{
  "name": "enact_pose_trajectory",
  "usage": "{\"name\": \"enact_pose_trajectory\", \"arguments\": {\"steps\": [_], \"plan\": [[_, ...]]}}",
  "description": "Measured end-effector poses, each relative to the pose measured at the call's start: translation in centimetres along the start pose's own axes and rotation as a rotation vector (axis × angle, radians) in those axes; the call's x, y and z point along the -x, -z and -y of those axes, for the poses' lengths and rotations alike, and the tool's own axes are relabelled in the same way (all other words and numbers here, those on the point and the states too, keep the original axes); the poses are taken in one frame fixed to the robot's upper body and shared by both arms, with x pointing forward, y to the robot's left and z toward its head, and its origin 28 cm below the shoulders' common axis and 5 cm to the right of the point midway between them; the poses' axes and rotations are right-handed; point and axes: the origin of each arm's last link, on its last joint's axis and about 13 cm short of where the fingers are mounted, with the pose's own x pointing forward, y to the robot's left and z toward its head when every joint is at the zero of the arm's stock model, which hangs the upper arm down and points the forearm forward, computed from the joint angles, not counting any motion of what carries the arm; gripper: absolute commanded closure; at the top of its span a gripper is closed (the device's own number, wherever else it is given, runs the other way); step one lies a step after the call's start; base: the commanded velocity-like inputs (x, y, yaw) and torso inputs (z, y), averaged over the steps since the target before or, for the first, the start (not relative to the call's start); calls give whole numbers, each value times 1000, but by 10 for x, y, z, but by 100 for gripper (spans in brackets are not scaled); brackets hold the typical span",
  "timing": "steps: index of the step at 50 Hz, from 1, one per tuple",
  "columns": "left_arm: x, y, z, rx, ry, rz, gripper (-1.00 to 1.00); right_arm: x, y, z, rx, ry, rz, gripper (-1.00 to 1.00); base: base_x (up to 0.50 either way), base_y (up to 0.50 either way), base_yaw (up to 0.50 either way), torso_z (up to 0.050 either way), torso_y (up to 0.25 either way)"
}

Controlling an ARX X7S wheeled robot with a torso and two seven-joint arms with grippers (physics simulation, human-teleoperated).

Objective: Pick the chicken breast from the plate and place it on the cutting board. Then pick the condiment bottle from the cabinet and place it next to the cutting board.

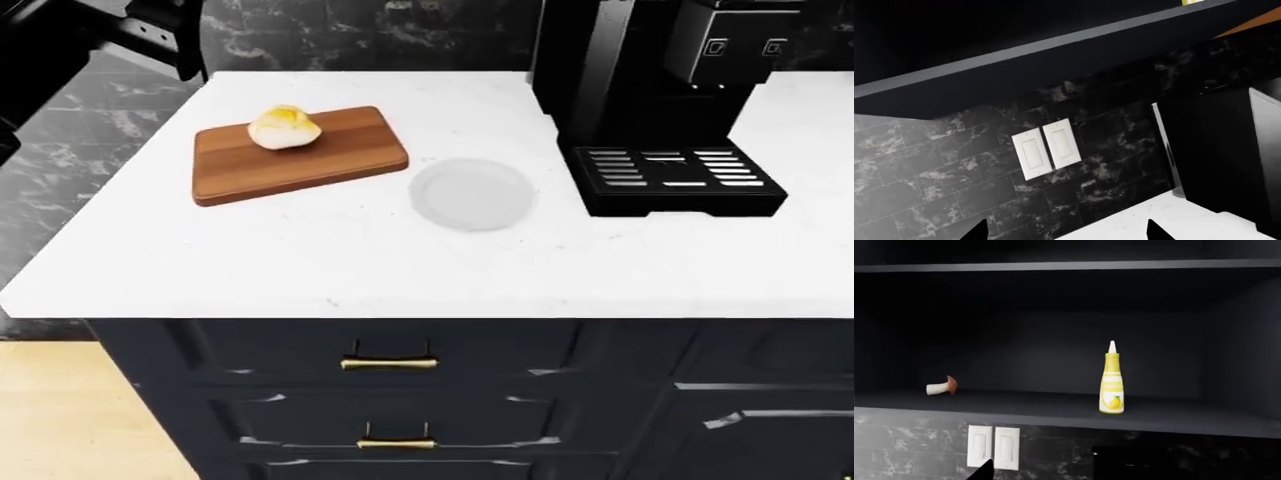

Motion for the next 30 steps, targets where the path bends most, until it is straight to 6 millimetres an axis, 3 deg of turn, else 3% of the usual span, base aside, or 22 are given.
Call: {"name": "enact_pose_trajectory", "arguments": {"steps": [7,18,30], "plan": [[-1,0,-2,2,-12,4,-100,-9,-3,0,-4,0,8,-100,-185,-453,0,0,0],[-5,1,-5,0,-48,2,-100,-26,-15,6,-16,33,39,-100,-4,-11,0,0,0],[-22,9,-5,-14,-120,32,-100,-43,-21,13,31,147,43,-100,0,0,0,48,21]]}}
